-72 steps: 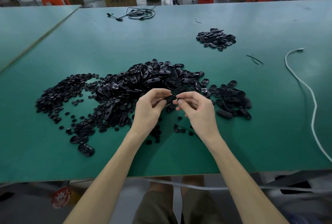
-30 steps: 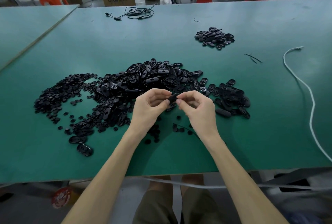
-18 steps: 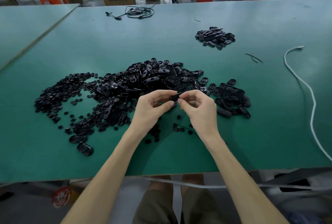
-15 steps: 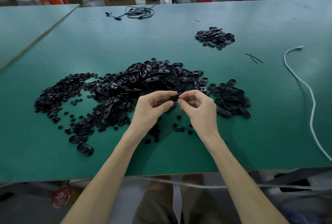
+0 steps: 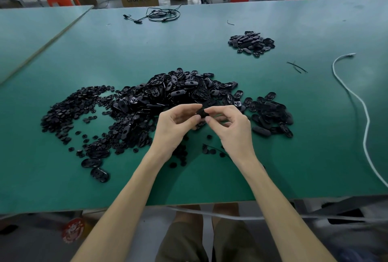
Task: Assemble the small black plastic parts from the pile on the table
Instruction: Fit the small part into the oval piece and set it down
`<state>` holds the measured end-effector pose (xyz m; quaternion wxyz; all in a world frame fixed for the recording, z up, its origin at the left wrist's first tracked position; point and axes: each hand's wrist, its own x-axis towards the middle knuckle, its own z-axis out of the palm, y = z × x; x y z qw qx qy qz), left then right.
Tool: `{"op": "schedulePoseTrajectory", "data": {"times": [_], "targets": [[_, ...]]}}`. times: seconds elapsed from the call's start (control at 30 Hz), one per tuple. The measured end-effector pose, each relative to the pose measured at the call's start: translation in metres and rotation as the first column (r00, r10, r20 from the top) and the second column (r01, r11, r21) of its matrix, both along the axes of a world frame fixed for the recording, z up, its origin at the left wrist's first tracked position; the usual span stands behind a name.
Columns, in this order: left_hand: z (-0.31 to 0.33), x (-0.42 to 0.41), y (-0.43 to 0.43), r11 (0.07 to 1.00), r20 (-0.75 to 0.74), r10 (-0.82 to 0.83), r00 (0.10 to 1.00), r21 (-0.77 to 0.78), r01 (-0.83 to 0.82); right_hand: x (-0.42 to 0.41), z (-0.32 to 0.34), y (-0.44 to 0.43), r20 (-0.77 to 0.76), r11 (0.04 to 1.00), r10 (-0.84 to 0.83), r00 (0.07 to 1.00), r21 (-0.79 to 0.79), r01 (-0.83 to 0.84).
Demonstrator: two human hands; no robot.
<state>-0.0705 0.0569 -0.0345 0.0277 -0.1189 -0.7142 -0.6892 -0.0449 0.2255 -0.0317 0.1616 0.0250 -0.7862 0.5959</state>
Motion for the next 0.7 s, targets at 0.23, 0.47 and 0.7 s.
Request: {"op": "schedulePoseTrajectory", "data": {"times": [0.23, 0.47, 0.7], "targets": [[-0.0048, -0.0053, -0.0022, 0.998, 0.039, 0.060, 0.997, -0.003, -0.060, -0.0013, -0.0016, -0.0032, -0.001, 0.990, 0.119, 0.993, 0.078, -0.119], [-0.0045, -0.0045, -0.0026, 0.998, 0.033, 0.063, 0.997, 0.020, -0.064, -0.0016, -0.0025, -0.0043, -0.018, 0.981, 0.146, 0.989, 0.135, -0.142], [-0.0037, -0.0036, -0.0021, 0.998, 0.022, 0.057, 0.998, 0.035, -0.058, -0.0001, -0.0030, -0.0040, -0.028, 0.980, 0.146, 0.989, 0.140, -0.141]]}}
